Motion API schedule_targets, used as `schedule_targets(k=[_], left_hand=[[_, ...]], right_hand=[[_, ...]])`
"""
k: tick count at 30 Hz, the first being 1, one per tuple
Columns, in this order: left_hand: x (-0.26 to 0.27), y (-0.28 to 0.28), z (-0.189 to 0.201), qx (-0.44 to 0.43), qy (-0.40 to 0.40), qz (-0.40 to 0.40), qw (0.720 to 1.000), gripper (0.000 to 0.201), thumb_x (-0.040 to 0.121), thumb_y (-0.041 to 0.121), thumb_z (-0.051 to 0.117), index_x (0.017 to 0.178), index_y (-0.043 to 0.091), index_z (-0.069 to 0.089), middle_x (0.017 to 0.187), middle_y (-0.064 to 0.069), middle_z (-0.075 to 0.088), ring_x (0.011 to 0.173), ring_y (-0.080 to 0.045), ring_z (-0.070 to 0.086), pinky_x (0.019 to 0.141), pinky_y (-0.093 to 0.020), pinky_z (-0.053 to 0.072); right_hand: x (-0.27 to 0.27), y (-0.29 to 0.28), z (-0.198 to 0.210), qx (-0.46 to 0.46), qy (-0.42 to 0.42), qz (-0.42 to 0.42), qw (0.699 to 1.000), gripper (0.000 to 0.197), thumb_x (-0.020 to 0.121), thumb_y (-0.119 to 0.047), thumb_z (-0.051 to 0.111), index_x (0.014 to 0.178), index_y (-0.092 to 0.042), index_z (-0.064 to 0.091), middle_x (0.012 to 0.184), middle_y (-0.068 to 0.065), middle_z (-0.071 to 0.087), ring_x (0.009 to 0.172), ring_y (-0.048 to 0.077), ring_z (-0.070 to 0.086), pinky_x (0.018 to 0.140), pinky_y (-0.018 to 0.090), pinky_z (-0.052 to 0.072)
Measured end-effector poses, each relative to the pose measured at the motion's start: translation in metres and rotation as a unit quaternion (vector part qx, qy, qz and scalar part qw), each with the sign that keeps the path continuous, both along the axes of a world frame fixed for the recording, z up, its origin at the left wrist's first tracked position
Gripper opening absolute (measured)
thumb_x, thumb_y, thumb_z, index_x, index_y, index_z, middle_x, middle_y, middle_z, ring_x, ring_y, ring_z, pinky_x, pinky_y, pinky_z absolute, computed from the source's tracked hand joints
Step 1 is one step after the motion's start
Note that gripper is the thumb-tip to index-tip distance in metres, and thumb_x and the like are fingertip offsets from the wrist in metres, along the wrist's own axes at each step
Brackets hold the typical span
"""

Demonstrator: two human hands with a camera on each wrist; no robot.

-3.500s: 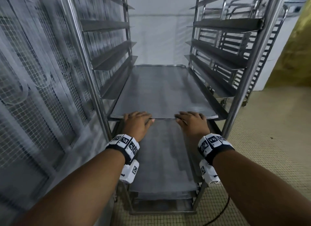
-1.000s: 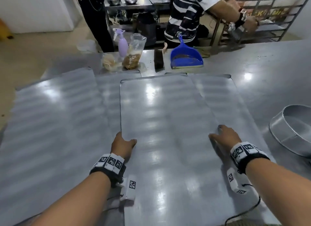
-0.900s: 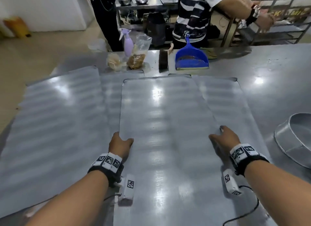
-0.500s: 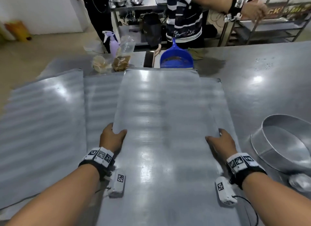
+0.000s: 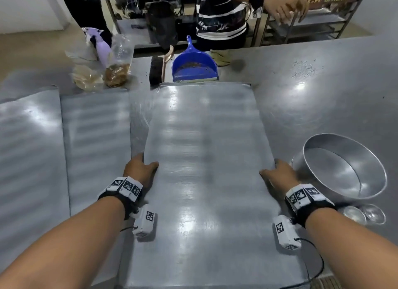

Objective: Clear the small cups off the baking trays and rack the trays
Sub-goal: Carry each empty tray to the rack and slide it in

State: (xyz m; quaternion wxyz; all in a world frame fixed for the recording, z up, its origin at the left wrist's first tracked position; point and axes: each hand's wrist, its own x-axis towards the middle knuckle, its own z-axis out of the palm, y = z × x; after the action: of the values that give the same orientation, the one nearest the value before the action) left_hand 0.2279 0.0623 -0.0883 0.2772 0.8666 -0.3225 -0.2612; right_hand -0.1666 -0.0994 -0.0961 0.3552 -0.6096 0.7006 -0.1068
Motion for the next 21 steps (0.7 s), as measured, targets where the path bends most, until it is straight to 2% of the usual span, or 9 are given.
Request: schedule_targets(k=[2,3,4,7,11,15,18,21], left_hand=[[0.006,0.001,-0.005,0.001,-0.011,0.002,1.0,0.062,0.073,0.055,0.07,0.122,0.018,0.066,0.119,-0.01,0.067,0.099,-0.034,0.066,0.087,-0.033,0.052],[0.007,0.002,-0.006,0.003,-0.01,-0.002,1.0,0.068,0.068,0.06,0.068,0.125,0.022,0.065,0.121,-0.013,0.067,0.1,-0.034,0.067,0.09,-0.035,0.054],[0.008,0.003,-0.007,0.001,-0.002,-0.005,1.0,0.067,0.071,0.057,0.07,0.128,0.023,0.064,0.123,-0.012,0.068,0.103,-0.033,0.067,0.092,-0.034,0.053],[0.005,0.006,-0.006,-0.009,0.012,-0.011,1.0,0.048,0.088,0.03,0.073,0.133,0.019,0.061,0.125,-0.006,0.07,0.112,-0.031,0.065,0.091,-0.03,0.047],[0.002,0.003,-0.005,-0.016,0.034,-0.01,0.999,0.052,0.09,0.025,0.073,0.138,0.016,0.058,0.13,-0.007,0.067,0.119,-0.032,0.062,0.096,-0.03,0.044],[0.005,0.004,-0.007,-0.02,0.038,-0.019,0.999,0.048,0.09,0.026,0.073,0.135,0.018,0.06,0.128,-0.007,0.068,0.116,-0.031,0.064,0.096,-0.03,0.045],[0.006,0.003,-0.01,-0.021,0.04,-0.019,0.999,0.048,0.091,0.028,0.072,0.136,0.02,0.059,0.13,-0.005,0.068,0.116,-0.029,0.064,0.097,-0.031,0.046],[0.004,0.002,-0.013,-0.028,0.031,-0.023,0.999,0.05,0.092,0.028,0.071,0.139,0.019,0.057,0.132,-0.002,0.065,0.12,-0.028,0.062,0.098,-0.03,0.044]], right_hand=[[-0.003,-0.001,-0.009,-0.006,0.047,-0.004,0.999,0.071,0.054,-0.058,0.065,0.115,-0.022,0.063,0.11,0.017,0.065,0.101,0.037,0.061,0.094,0.038,0.051],[-0.004,-0.001,-0.013,-0.008,0.064,-0.005,0.998,0.073,0.052,-0.063,0.061,0.113,-0.023,0.063,0.112,0.019,0.063,0.102,0.039,0.059,0.095,0.039,0.05],[-0.005,-0.001,-0.017,-0.01,0.074,-0.005,0.997,0.072,0.052,-0.064,0.059,0.111,-0.022,0.063,0.111,0.02,0.063,0.101,0.039,0.059,0.094,0.039,0.05],[-0.001,0.005,-0.01,-0.014,0.081,0.0,0.997,0.06,0.06,-0.059,0.062,0.103,-0.016,0.065,0.106,0.02,0.064,0.096,0.037,0.062,0.086,0.039,0.054],[0.001,0.009,-0.006,-0.02,0.085,-0.004,0.996,0.052,0.065,-0.055,0.065,0.099,-0.015,0.064,0.106,0.022,0.062,0.096,0.038,0.061,0.086,0.04,0.053],[0.004,0.011,-0.005,-0.021,0.1,-0.009,0.995,0.051,0.079,-0.044,0.069,0.116,-0.011,0.06,0.121,0.027,0.053,0.111,0.044,0.054,0.095,0.043,0.048],[0.004,0.01,-0.011,-0.018,0.115,-0.016,0.993,0.061,0.083,-0.043,0.069,0.13,-0.008,0.051,0.132,0.027,0.047,0.123,0.045,0.046,0.102,0.046,0.042],[0.002,0.007,-0.017,-0.024,0.119,-0.016,0.992,0.067,0.083,-0.042,0.068,0.135,-0.005,0.047,0.137,0.027,0.044,0.128,0.044,0.042,0.104,0.046,0.039]])
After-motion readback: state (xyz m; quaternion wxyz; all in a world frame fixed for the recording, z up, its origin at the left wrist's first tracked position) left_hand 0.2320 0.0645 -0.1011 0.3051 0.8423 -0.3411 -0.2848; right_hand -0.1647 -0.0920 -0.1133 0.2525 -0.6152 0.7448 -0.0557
